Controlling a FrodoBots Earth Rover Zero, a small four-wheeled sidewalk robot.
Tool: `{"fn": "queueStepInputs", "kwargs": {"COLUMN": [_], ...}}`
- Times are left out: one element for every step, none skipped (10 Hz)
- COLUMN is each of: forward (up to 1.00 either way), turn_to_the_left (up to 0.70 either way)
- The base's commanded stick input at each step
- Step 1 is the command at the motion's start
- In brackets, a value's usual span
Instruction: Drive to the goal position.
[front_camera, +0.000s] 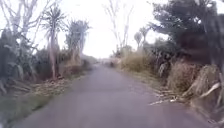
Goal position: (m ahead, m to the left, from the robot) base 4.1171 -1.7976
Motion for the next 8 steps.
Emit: {"fn": "queueStepInputs", "kwargs": {"forward": [0.70,0.70,0.70,0.70,0.70,0.70,0.70,0.70], "turn_to_the_left": [0.00,0.00,0.00,-0.35,-0.35,-0.35,-0.35,-0.35]}}
